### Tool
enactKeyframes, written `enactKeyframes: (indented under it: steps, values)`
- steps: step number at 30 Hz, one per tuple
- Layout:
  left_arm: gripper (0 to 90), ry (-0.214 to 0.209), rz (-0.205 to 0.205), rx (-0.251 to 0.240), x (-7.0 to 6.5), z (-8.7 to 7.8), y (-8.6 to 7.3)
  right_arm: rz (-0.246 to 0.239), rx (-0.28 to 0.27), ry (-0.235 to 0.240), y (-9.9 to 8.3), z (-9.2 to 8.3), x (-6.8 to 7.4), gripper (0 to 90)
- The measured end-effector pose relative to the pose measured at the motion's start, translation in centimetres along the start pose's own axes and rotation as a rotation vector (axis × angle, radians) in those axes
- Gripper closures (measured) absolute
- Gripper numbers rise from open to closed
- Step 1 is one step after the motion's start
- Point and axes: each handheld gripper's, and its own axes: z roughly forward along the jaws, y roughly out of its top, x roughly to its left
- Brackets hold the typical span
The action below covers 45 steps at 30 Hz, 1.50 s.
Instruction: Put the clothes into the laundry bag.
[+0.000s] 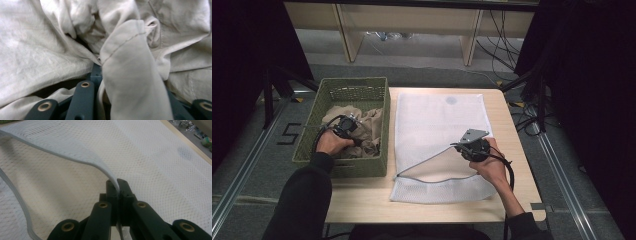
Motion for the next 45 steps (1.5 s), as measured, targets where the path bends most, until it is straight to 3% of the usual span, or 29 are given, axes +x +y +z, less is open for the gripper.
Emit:
enactKeyframes:
  steps: [3,6,8,9,11,13,15,17,19,20,21,29,32,35,38,41,45]
  values:
    - [72.7,0.003,-0.027,-0.037,0.1,-0.6,0.0,-0.014,-0.007,-0.001,0.0,0.0,-0.1,89.4]
    - [73.8,0.012,-0.025,-0.072,0.3,-1.5,0.0,0.009,-0.005,-0.002,0.0,-0.1,0.0,89.5]
    - [74.3,-0.003,-0.056,-0.113,0.3,-2.1,0.1,0.005,-0.005,0.001,0.0,-0.2,-0.1,89.5]
    - [74.4,0.008,-0.034,-0.115,0.4,-2.8,0.2,0.007,-0.005,-0.001,0.0,-0.2,-0.1,89.6]
    - [74.6,0.012,-0.055,-0.177,0.4,-3.4,0.3,0.007,-0.003,-0.001,0.0,-0.1,-0.1,89.7]
    - [74.8,-0.002,-0.051,-0.178,0.5,-4.7,0.7,-0.008,-0.008,0.002,0.1,-0.2,-0.1,89.8]
    - [74.8,-0.004,-0.079,-0.243,0.3,-5.4,0.9,-0.003,-0.008,0.002,0.2,-0.3,-0.2,89.8]
    - [74.8,-0.009,-0.061,-0.232,0.2,-6.6,1.3,0.006,-0.010,0.001,0.2,-0.4,-0.2,89.8]
    - [74.8,-0.018,-0.061,-0.253,0.1,-7.3,1.5,0.006,-0.013,-0.002,0.2,-0.4,-0.2,89.8]
    - [74.8,-0.021,-0.063,-0.264,0.0,-7.9,1.6,-0.020,-0.018,-0.002,0.2,-0.4,-0.4,89.8]
    - [74.8,-0.022,-0.062,-0.272,0.0,-8.3,1.6,0.000,-0.014,0.002,0.2,-0.5,-0.3,89.8]
    - [75.0,-0.023,-0.064,-0.331,0.1,-11.6,1.8,0.009,-0.019,-0.005,0.2,-0.6,-0.3,89.8]
    - [75.0,-0.048,-0.076,-0.379,-0.3,-13.7,1.7,0.008,-0.020,-0.005,0.2,-0.6,-0.3,89.8]
    - [74.9,-0.060,-0.070,-0.386,-0.5,-14.5,1.7,0.000,-0.022,-0.003,0.3,-0.7,-0.5,89.8]
    - [75.0,-0.114,-0.107,-0.446,-1.1,-16.9,1.7,0.004,-0.027,-0.004,0.3,-0.8,-0.5,89.8]
    - [75.0,-0.148,-0.109,-0.466,-2.2,-18.5,1.6,0.018,-0.026,-0.006,0.3,-0.9,-0.5,89.8]
    - [74.9,-0.180,-0.062,-0.484,-4.3,-20.5,1.5,0.007,-0.048,-0.009,0.4,-0.9,-0.9,89.8]
